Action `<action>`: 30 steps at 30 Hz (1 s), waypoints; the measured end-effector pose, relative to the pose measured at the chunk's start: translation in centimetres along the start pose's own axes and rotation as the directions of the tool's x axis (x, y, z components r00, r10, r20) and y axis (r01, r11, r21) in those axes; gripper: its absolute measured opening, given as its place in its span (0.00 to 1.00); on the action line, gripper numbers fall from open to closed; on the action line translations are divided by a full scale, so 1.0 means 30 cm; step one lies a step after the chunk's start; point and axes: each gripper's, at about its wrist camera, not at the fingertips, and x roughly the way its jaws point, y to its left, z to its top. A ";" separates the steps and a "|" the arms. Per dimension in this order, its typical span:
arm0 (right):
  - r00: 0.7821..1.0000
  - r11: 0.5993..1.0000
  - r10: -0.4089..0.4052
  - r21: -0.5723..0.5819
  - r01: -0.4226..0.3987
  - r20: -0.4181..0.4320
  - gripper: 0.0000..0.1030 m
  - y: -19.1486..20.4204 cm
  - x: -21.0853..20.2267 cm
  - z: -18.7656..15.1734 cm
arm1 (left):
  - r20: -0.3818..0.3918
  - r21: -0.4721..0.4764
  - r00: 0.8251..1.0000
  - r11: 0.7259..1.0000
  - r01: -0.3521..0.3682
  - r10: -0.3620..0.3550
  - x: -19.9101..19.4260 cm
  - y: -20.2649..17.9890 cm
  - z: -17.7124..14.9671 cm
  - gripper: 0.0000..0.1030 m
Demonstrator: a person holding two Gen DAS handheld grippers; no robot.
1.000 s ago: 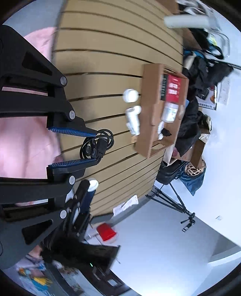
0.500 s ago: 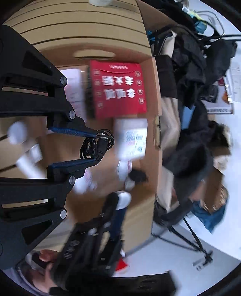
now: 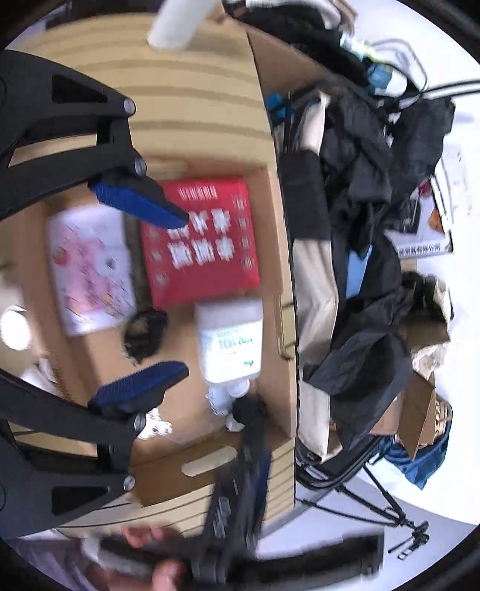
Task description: Organize objects
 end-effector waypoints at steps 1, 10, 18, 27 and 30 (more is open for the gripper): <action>1.000 1.000 -0.007 -0.013 0.007 0.010 0.65 0.007 -0.064 -0.002 | -0.008 0.003 1.000 1.000 -0.015 0.015 -0.034 0.001 -0.004 0.76; 0.999 0.987 -0.021 -0.156 0.027 0.039 0.74 0.085 -0.590 -0.178 | 0.014 0.014 0.995 0.995 -0.099 0.098 -0.521 -0.018 -0.157 0.88; 0.988 0.975 -0.012 -0.217 0.046 0.155 0.74 0.156 -0.953 -0.503 | 0.163 0.057 0.984 0.995 -0.079 0.068 -0.911 -0.161 -0.454 0.97; 0.975 0.964 0.118 -0.259 -0.066 0.190 0.80 0.227 -1.059 -1.080 | 0.243 0.107 0.951 0.979 0.171 -0.193 -1.052 -0.247 -0.997 1.00; 0.972 0.968 0.161 -0.221 -0.122 0.170 0.80 0.234 -1.045 -1.212 | 0.227 0.093 0.955 0.980 0.176 -0.193 -1.026 -0.246 -1.121 1.00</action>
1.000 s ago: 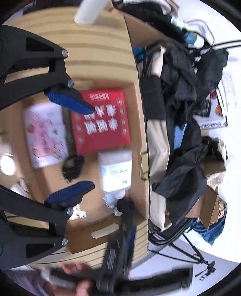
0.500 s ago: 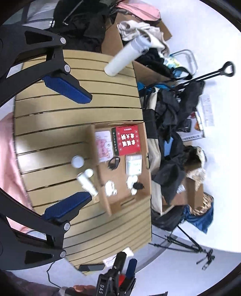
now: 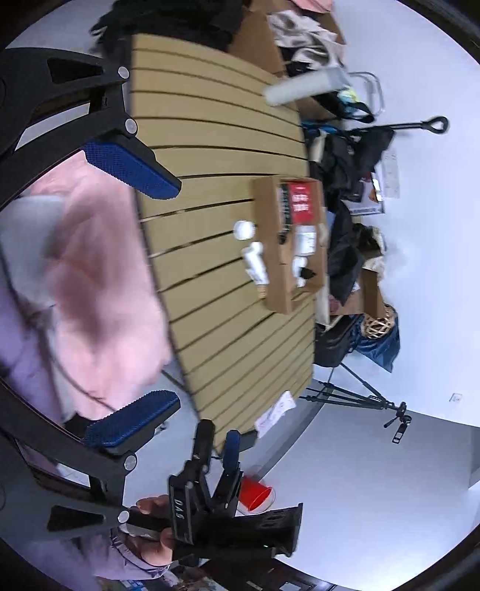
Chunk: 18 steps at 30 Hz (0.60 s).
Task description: Organize objects
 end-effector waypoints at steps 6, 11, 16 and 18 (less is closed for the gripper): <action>0.998 0.998 -0.054 0.012 0.054 -0.008 0.80 0.011 0.009 -0.034 | -0.064 -0.073 0.996 0.995 -0.071 0.066 0.042 0.064 -0.025 1.00; 0.998 0.997 -0.062 0.043 0.062 -0.013 0.80 -0.017 0.022 -0.059 | -0.060 -0.077 0.998 0.997 -0.019 0.015 0.061 0.074 -0.038 1.00; 0.997 0.992 -0.072 0.100 0.073 -0.007 0.80 -0.081 0.071 -0.081 | -0.136 -0.066 0.990 0.997 -0.035 0.026 0.194 0.099 -0.057 1.00; 0.994 0.986 -0.105 0.130 0.104 0.000 0.80 -0.115 0.108 -0.087 | -0.160 -0.077 0.986 0.996 -0.053 0.040 0.259 0.116 -0.040 1.00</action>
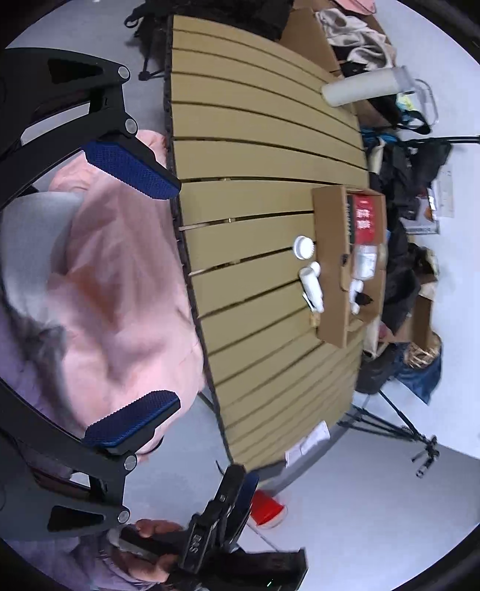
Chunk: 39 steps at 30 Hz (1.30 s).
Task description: Organize objects
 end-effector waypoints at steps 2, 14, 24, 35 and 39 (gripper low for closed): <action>0.999 0.999 0.036 0.034 -0.035 -0.012 0.80 -0.029 0.046 0.003 | 0.000 -0.028 0.999 0.999 -0.039 0.039 0.054 0.016 0.041 1.00; 0.993 0.998 -0.029 0.052 0.035 -0.113 0.80 -0.133 0.433 0.116 | 0.054 0.081 0.998 0.996 -0.046 0.042 0.442 -0.035 0.380 0.81; 0.992 0.994 -0.065 0.084 0.074 -0.112 0.80 -0.246 0.656 0.284 | -0.029 0.305 0.992 0.946 -0.106 0.121 0.878 -0.105 0.511 0.51; 0.992 0.996 -0.056 0.061 0.064 -0.114 0.77 -0.214 0.832 0.343 | -0.048 0.182 0.999 0.983 0.005 0.004 0.760 -0.047 0.412 0.24; 0.981 0.989 -0.148 -0.027 0.146 -0.122 0.67 -0.152 0.935 0.405 | -0.035 0.023 0.998 0.998 0.058 -0.057 0.639 0.052 0.338 0.24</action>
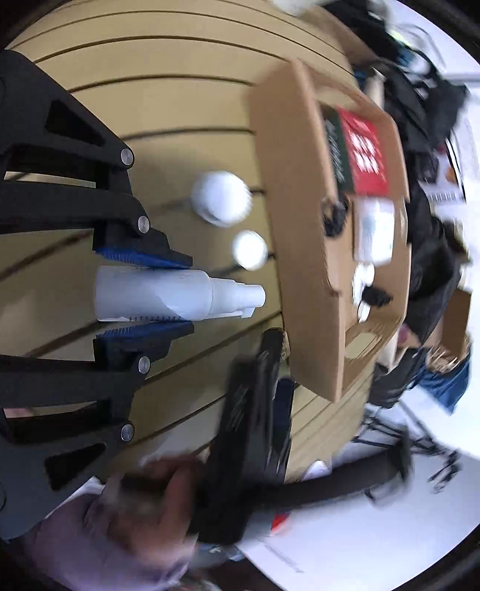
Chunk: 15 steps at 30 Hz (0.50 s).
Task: Organize objects
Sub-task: 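Grasp the white spray bottle with the left tool while the right tool grasps the yellow eraser box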
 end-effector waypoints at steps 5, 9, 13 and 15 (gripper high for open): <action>0.998 0.997 -0.067 0.032 0.067 -0.002 0.38 0.005 0.037 -0.011 | 0.012 -0.093 0.999 0.995 -0.034 0.035 -0.104 0.058 -0.061 0.24; 0.998 0.997 -0.058 0.042 0.058 -0.008 0.33 -0.015 0.007 -0.049 | 0.059 -0.146 0.996 0.988 -0.051 0.060 -0.193 0.093 -0.070 0.24; 0.998 0.997 -0.053 0.056 0.055 -0.037 0.32 -0.047 -0.054 -0.109 | 0.058 -0.201 0.992 0.975 -0.099 0.113 -0.249 0.134 -0.091 0.24; 0.997 0.996 -0.060 0.067 0.063 -0.053 0.32 -0.064 -0.107 -0.172 | 0.067 -0.214 0.991 0.972 -0.095 0.112 -0.295 0.133 -0.112 0.24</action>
